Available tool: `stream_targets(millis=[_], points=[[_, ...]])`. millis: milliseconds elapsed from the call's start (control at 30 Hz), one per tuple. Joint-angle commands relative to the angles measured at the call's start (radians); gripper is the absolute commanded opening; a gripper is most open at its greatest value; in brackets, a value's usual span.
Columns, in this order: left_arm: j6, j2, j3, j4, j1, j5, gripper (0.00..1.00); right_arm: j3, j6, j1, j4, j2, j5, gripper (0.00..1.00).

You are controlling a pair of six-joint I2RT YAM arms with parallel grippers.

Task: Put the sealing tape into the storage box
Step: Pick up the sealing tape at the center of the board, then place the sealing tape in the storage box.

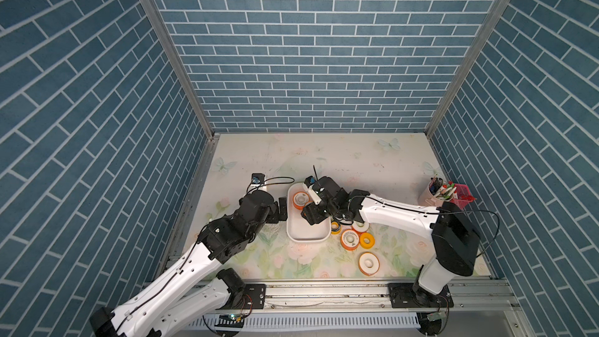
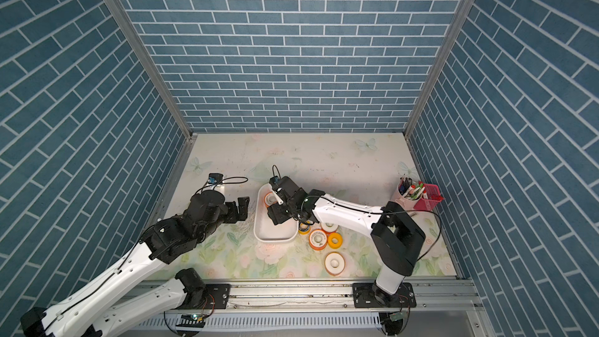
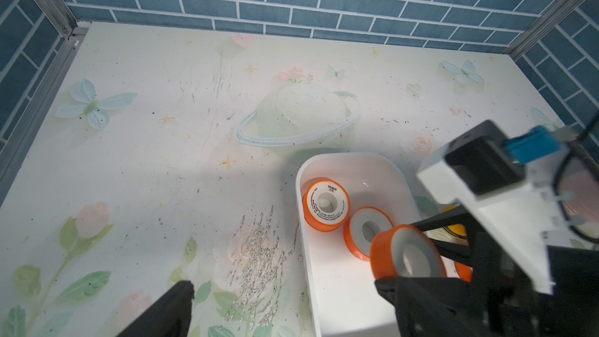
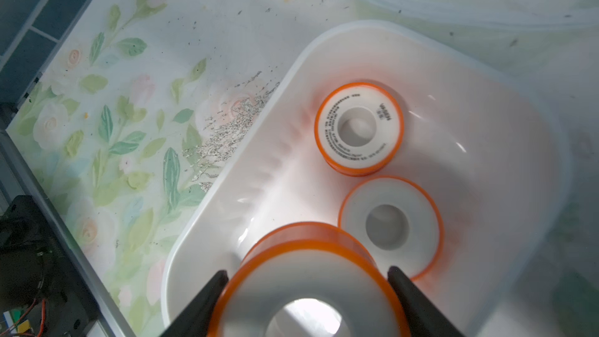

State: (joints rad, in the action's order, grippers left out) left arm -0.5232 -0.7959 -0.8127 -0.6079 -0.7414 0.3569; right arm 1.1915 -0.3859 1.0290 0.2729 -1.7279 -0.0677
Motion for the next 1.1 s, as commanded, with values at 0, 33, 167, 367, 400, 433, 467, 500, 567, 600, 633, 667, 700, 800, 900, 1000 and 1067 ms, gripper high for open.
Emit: stream_targets(millis=[0, 33, 167, 367, 400, 433, 467, 500, 567, 600, 633, 667, 700, 800, 900, 1000, 1067], points=[[0.0, 0.005, 0.015, 0.008, 0.008, 0.013, 1.0, 0.046, 0.017, 0.014, -0.027, -0.065, -0.051, 0.57], [0.0, 0.005, 0.015, 0.008, 0.008, 0.013, 1.0, 0.048, 0.022, 0.017, -0.04, -0.079, -0.066, 0.57], [0.001, 0.0, 0.015, 0.007, 0.01, 0.015, 1.0, 0.044, 0.028, 0.016, -0.075, -0.112, -0.093, 0.58], [0.0, -0.004, 0.015, 0.008, 0.01, 0.012, 1.0, 0.036, 0.027, 0.021, -0.077, -0.134, -0.095, 0.6], [0.0, -0.005, 0.015, 0.008, 0.01, 0.013, 1.0, 0.033, 0.027, 0.023, -0.078, -0.137, -0.095, 0.61], [0.0, -0.009, 0.015, 0.007, 0.01, 0.014, 1.0, 0.032, 0.027, 0.024, -0.079, -0.138, -0.092, 0.62], [-0.001, -0.009, 0.015, 0.007, 0.009, 0.015, 1.0, 0.031, 0.028, 0.025, -0.082, -0.14, -0.088, 0.64], [0.001, -0.012, 0.015, 0.006, 0.01, 0.013, 1.0, 0.028, 0.03, 0.025, -0.086, -0.142, -0.086, 0.67], [0.001, -0.016, 0.014, 0.007, 0.01, 0.011, 1.0, 0.031, 0.029, 0.026, -0.084, -0.147, -0.073, 0.71], [0.0, -0.019, 0.014, 0.006, 0.011, 0.012, 1.0, 0.033, 0.03, 0.026, -0.084, -0.148, -0.068, 0.72], [0.0, -0.018, 0.014, 0.007, 0.011, 0.012, 1.0, 0.032, 0.031, 0.026, -0.085, -0.148, -0.066, 0.73], [0.0, -0.019, 0.014, 0.007, 0.011, 0.01, 1.0, 0.032, 0.032, 0.026, -0.089, -0.148, -0.063, 0.75], [0.0, -0.017, 0.014, 0.006, 0.011, 0.01, 1.0, 0.034, 0.032, 0.026, -0.089, -0.15, -0.06, 0.77], [0.0, -0.018, 0.012, 0.007, 0.011, 0.008, 1.0, 0.041, 0.033, 0.029, -0.087, -0.156, -0.06, 0.79], [0.002, -0.018, 0.012, 0.007, 0.011, 0.005, 1.0, 0.046, 0.036, 0.028, -0.089, -0.156, -0.058, 0.8], [0.002, -0.021, 0.012, 0.007, 0.011, 0.004, 1.0, 0.048, 0.037, 0.028, -0.087, -0.154, -0.054, 0.8], [0.002, -0.019, 0.013, 0.007, 0.011, 0.006, 1.0, 0.046, 0.04, 0.029, -0.09, -0.14, -0.051, 0.79]])
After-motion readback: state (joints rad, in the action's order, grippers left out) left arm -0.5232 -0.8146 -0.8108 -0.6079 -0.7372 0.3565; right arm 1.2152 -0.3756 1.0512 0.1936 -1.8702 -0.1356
